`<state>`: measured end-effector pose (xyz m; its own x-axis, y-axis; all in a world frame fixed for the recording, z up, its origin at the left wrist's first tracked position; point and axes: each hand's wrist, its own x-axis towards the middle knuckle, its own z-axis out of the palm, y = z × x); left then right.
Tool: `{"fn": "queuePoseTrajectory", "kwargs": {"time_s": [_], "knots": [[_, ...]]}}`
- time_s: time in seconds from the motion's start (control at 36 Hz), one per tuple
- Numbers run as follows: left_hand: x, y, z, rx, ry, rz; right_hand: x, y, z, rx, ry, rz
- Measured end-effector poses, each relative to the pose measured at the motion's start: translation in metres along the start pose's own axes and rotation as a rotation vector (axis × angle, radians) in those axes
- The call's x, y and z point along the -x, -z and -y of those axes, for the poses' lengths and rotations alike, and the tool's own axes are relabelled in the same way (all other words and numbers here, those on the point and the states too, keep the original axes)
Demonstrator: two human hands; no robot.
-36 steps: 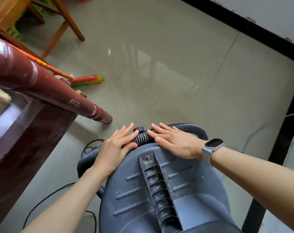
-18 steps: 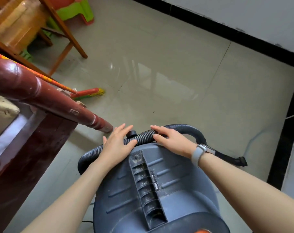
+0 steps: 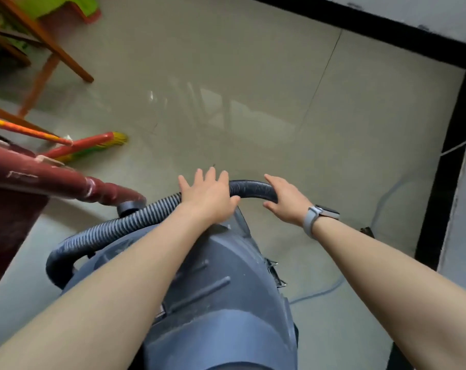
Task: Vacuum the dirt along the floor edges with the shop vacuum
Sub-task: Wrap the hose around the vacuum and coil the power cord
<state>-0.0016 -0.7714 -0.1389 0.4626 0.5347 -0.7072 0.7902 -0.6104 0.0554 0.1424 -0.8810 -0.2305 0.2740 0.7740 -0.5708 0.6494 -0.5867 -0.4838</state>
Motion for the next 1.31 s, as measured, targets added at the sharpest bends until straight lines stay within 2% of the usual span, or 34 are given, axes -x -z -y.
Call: {"fn": "queuePoseTrajectory", "kwargs": {"time_s": [0.11,0.22,0.44,0.64,0.86,1.03,1.19,1.31], "knots": [[-0.051,-0.007,-0.009,0.007,-0.009,0.099,-0.012,-0.012,-0.025,-0.058,0.0,-0.021],[-0.084,-0.02,-0.036,-0.103,-0.087,0.14,-0.017,-0.023,-0.056,-0.087,-0.011,-0.037],[-0.112,-0.045,-0.076,-0.368,-0.198,0.14,-0.015,-0.036,-0.129,-0.129,-0.125,-0.043],[-0.101,-0.042,-0.074,-0.358,-0.407,0.089,-0.006,-0.047,-0.157,-0.012,-0.145,0.091],[-0.082,-0.039,-0.079,-0.423,-0.564,-0.057,0.014,-0.046,-0.16,-0.099,-0.143,0.048],[-0.072,-0.041,-0.083,-0.495,-0.571,-0.161,0.054,-0.022,-0.156,-0.137,-0.069,-0.076],[-0.038,-0.035,-0.119,-0.512,-0.677,-0.22,0.117,0.006,-0.144,-0.118,-0.025,-0.169],[-0.013,-0.047,-0.125,-0.443,-0.812,-0.365,0.156,0.02,-0.139,-0.056,-0.08,-0.166]]}}
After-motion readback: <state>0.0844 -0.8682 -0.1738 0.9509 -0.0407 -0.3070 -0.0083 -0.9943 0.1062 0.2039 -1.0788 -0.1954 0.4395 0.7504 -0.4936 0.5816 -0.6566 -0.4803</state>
